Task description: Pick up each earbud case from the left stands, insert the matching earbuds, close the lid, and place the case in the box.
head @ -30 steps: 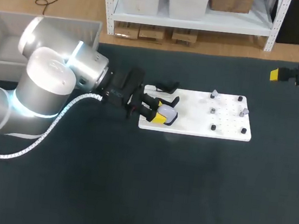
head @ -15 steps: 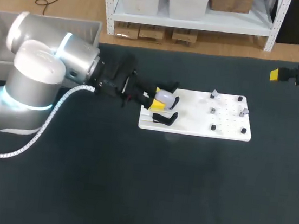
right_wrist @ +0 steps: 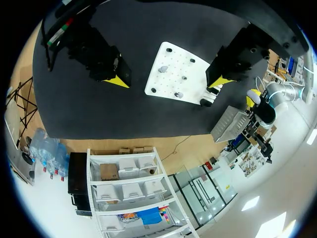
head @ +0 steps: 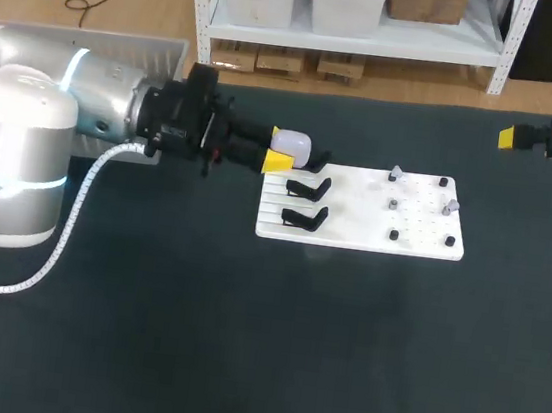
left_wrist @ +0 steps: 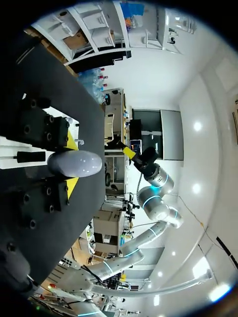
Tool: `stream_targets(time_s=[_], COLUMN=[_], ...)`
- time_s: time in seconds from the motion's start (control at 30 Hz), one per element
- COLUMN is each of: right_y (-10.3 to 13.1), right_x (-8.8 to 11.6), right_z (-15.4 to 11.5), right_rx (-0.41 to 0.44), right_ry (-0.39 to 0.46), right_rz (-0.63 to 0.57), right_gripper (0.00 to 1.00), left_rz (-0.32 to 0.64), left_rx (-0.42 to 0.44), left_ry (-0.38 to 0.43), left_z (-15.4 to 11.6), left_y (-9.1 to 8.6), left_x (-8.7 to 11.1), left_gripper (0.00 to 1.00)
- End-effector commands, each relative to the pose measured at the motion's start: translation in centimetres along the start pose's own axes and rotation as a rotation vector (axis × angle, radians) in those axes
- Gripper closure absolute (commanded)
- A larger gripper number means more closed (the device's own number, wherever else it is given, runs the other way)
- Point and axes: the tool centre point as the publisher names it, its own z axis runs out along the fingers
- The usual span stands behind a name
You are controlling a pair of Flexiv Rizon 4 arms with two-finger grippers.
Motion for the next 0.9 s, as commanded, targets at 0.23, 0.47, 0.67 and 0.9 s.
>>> stream_targets(time_s=[0.23,0.47,0.67,0.9], right_y=[0.0,0.0,0.0,2.2], right_x=[0.0,0.0,0.0,0.0], right_z=[0.0,0.0,0.0,-1.0], right_rx=[0.0,0.0,0.0,-0.01], right_ry=[0.0,0.0,0.0,0.003], right_rz=[-0.001,-0.001,-0.001,-0.053], right_gripper=[0.0,0.0,0.0,0.0], left_rz=[0.002,0.002,0.002,0.041], left_rx=[-0.024,-0.024,-0.026,-0.018], left_ry=[-0.002,-0.002,-0.01,-0.031], left_z=[-0.1,-0.1,0.1,1.1], left_y=[-0.5,-0.5,-1.1,-1.6], left_x=[0.0,0.0,0.1,-0.4], left_gripper=[1.0,1.0,1.0,1.0])
